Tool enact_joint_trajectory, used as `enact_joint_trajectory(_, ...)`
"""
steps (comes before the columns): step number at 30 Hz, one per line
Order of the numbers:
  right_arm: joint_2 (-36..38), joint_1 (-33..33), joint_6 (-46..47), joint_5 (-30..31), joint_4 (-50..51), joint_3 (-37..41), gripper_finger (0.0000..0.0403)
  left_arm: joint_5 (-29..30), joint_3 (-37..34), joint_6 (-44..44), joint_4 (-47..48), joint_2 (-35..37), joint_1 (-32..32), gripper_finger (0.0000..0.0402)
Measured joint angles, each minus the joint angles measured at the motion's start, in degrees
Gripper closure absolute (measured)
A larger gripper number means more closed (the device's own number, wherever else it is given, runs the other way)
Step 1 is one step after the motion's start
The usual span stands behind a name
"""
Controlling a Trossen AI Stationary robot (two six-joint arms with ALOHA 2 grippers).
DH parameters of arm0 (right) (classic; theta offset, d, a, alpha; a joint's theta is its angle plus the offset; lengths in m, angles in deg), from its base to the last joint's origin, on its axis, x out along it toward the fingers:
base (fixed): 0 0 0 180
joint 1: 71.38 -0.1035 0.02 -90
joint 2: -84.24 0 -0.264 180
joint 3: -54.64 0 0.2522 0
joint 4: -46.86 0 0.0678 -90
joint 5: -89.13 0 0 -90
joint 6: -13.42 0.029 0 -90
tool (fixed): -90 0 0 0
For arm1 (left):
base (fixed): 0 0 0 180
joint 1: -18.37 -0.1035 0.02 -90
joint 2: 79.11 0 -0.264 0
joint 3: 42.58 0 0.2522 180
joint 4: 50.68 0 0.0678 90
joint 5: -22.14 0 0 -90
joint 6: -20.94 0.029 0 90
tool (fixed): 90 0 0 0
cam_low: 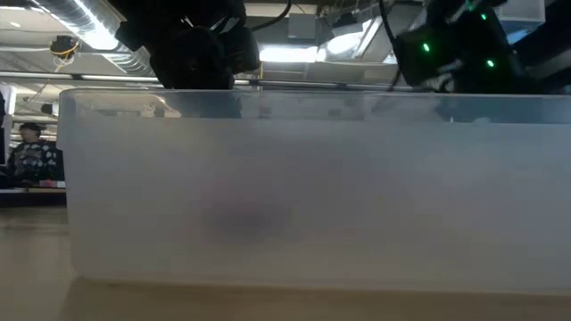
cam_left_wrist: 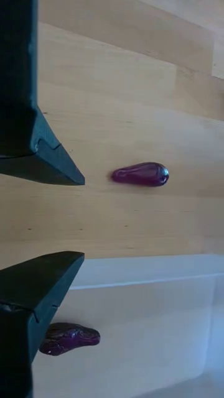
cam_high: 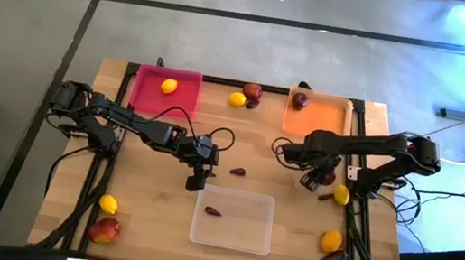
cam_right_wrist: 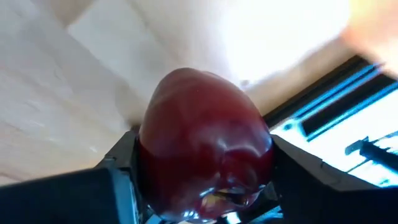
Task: Sort produce into baskets
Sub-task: Put the apple into the orange bin
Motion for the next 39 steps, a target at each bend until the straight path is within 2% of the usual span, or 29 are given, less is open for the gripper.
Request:
enact_joint_trajectory(7, 0.0, 1.19, -2.57, 7.77, 1.47, -9.6, 0.0186, -0.01, 0.0, 0.12, 0.02, 0.0, 0.0, 0.0222)
enact_joint_trajectory(15, 0.02, 8.65, -8.62, 12.85, -0.09, -14.12, 0.0186, -0.01, 0.0, 0.92, 0.02, 0.0, 0.0, 0.0222)
enact_joint_trajectory(33, 0.02, 29.67, -22.76, 12.15, -22.55, -14.12, 0.0185, -0.02, 0.0, 2.96, 0.02, 0.0, -0.04, 0.0222)
enact_joint_trajectory(39, -1.1, 33.88, -24.66, 8.76, -26.2, -14.15, 0.0185, -0.01, 0.0, 2.89, 0.02, 0.0, -0.04, 0.0222)
